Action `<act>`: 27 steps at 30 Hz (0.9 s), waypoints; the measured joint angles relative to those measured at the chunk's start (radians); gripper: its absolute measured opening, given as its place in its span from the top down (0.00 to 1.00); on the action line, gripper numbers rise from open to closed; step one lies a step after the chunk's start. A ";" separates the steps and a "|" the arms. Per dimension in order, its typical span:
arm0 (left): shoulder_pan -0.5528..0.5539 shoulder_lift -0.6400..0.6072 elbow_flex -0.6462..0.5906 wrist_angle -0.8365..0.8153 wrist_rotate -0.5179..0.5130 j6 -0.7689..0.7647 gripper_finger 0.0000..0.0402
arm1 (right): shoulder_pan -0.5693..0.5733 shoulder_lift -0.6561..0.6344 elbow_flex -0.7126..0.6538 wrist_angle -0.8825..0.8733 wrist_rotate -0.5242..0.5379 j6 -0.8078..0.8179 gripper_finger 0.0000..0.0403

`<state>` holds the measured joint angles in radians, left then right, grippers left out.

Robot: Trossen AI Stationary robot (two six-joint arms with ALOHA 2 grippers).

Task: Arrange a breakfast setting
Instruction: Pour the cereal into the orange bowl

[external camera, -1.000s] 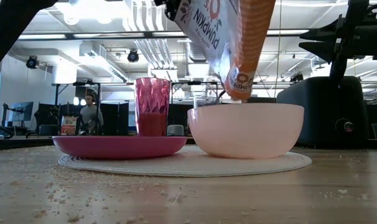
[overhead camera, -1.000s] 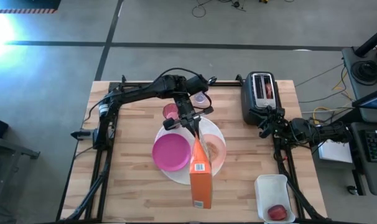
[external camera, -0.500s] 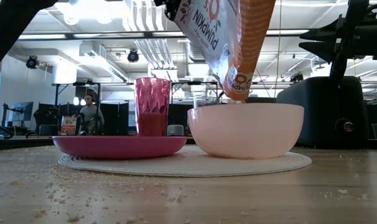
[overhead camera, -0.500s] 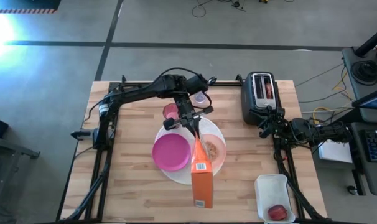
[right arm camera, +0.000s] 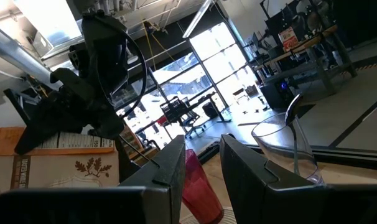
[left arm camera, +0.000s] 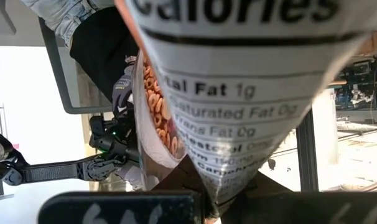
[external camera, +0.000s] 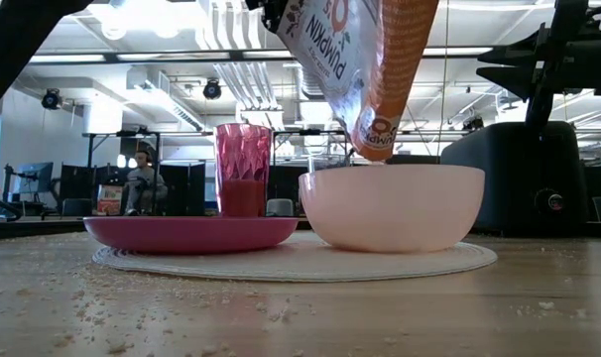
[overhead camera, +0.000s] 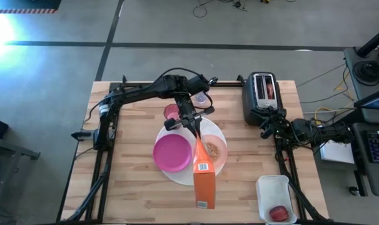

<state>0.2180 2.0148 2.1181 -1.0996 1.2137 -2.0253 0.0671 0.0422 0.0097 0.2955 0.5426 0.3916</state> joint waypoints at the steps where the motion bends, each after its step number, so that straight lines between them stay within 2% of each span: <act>1: 0.000 0.000 0.000 0.000 0.000 0.000 1.00 | 0.000 0.000 0.000 0.000 0.000 0.000 0.77; 15: -0.002 0.000 0.000 0.000 -0.001 0.013 1.00 | 0.000 0.000 0.000 0.000 0.000 0.000 0.77; 22: -0.060 0.000 0.000 -0.002 -0.029 0.253 1.00 | 0.000 0.000 0.000 0.000 0.000 0.000 0.77; 27: -0.117 -0.002 0.003 -0.032 -0.027 0.347 1.00 | 0.000 0.000 0.000 0.000 0.000 0.000 0.77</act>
<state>0.1008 2.0125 2.1208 -1.1319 1.1870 -1.6787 0.0669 0.0422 0.0099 0.2955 0.5426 0.3916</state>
